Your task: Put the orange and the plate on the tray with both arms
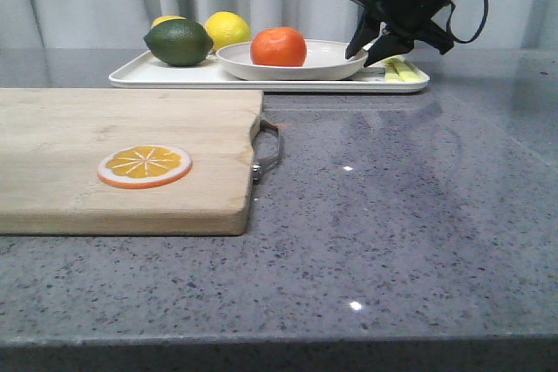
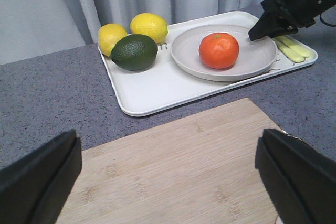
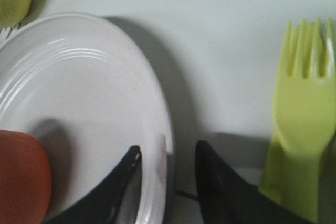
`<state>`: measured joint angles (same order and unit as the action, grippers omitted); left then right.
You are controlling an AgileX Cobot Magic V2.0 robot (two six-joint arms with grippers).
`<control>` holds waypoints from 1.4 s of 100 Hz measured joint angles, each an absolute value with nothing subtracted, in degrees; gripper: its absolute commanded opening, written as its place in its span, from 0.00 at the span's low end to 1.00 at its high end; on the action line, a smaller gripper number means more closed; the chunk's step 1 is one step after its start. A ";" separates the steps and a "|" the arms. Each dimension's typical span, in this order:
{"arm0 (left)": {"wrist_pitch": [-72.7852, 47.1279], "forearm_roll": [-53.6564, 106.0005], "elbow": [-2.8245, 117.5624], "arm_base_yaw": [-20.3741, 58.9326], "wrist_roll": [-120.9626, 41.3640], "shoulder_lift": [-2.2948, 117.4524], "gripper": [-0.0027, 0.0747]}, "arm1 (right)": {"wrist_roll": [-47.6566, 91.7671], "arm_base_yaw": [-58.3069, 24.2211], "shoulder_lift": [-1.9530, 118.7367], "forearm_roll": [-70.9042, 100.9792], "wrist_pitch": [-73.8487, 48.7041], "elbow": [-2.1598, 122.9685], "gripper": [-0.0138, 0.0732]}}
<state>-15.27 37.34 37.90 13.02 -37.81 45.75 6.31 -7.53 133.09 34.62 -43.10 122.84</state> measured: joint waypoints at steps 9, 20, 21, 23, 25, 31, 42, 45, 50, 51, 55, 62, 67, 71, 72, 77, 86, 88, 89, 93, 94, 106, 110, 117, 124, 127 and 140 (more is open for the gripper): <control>-15.27 37.34 37.90 13.02 -37.81 45.75 0.86 | 6.31 -7.53 132.99 34.62 -42.61 122.84 0.65; -15.27 37.34 37.90 13.02 -37.81 45.75 0.86 | 6.31 -7.43 131.90 34.62 -42.21 123.31 0.65; -15.27 37.34 37.90 13.02 -37.81 45.75 0.86 | 6.31 -7.43 131.90 34.62 -42.21 123.47 0.65; -15.27 37.34 37.90 13.02 -37.81 45.75 0.86 | 6.35 -7.43 131.50 34.62 -42.21 123.68 0.65; -15.27 37.34 37.90 13.02 -37.81 45.75 0.86 | 6.48 -7.28 131.15 34.62 -42.21 124.05 0.65; -15.27 37.34 37.90 13.02 -37.81 45.75 0.86 | 6.86 -7.06 130.09 34.52 -42.21 124.89 0.65; -15.27 37.34 37.90 13.02 -37.81 45.75 0.86 | 7.27 -6.34 127.15 32.73 -43.21 125.74 0.65; -15.27 37.34 37.90 13.02 -37.81 45.75 0.86 | 7.27 -6.20 126.29 31.71 -43.54 125.83 0.65; -15.27 37.34 37.90 13.02 -37.81 45.75 0.86 | 7.59 -6.08 124.74 30.13 -44.22 125.99 0.64; -15.27 37.34 37.90 13.02 -37.81 45.75 0.86 | 7.60 -5.99 124.26 29.89 -44.44 125.97 0.64; -15.27 37.34 37.90 13.02 -37.81 45.75 0.86 | 8.10 -5.84 122.77 28.70 -44.86 126.02 0.64; -15.27 37.34 37.90 13.02 -37.81 45.75 0.86 | 9.61 -5.72 119.99 27.31 -45.44 126.02 0.64; -15.27 37.34 37.90 13.02 -37.81 45.75 0.86 | 10.81 -5.72 117.83 26.92 -45.72 126.02 0.64; -15.27 37.34 37.90 13.02 -37.81 45.75 0.86 | 11.61 -5.72 115.93 26.90 -45.72 126.02 0.64; -15.27 37.34 37.90 13.02 -37.81 45.75 0.86 | 11.73 -5.72 115.60 26.90 -45.74 126.02 0.64; -15.27 37.34 37.90 13.02 -37.81 45.75 0.86 | 12.47 -5.72 113.34 26.80 -45.98 126.11 0.64; -15.27 37.34 37.90 13.02 -37.81 45.75 0.86 | 13.67 -5.72 109.13 26.80 -46.21 125.84 0.64; -15.27 37.34 37.90 13.02 -37.81 45.75 0.86 | 14.02 -5.72 108.09 26.80 -46.21 125.49 0.64; -15.27 37.34 37.90 13.02 -37.81 45.75 0.86 | 14.16 -5.72 107.73 26.80 -46.21 125.36 0.64; -15.27 37.34 37.90 13.02 -37.81 45.75 0.86 | 15.09 -5.72 105.53 26.80 -46.21 124.15 0.64; -15.27 37.34 37.90 13.02 -37.81 45.75 0.86 | 15.40 -5.72 105.15 26.80 -46.21 123.64 0.64; -15.27 37.34 37.90 13.02 -37.81 45.75 0.86 | 17.87 -5.72 97.79 26.80 -45.96 116.94 0.64; -15.27 37.34 37.90 13.02 -37.81 45.75 0.86 | 18.52 -5.72 95.56 26.80 -45.50 114.13 0.64; -15.27 37.34 37.90 13.02 -37.81 45.75 0.86 | 19.98 -5.72 90.86 26.80 -43.87 107.56 0.64; -15.27 37.34 37.90 13.02 -37.81 45.75 0.86 | 21.45 -5.72 85.83 26.80 -40.92 99.82 0.64; -15.27 37.34 37.90 13.02 -37.81 45.75 0.86 | 22.18 -5.72 83.18 26.80 -39.49 95.66 0.64; -15.27 37.34 37.90 13.02 -37.81 45.24 0.86 | 23.95 -5.72 72.97 26.80 -31.68 80.02 0.64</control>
<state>-15.27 37.34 37.90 13.02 -37.81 45.24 23.95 -5.72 72.97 26.80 -31.68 80.02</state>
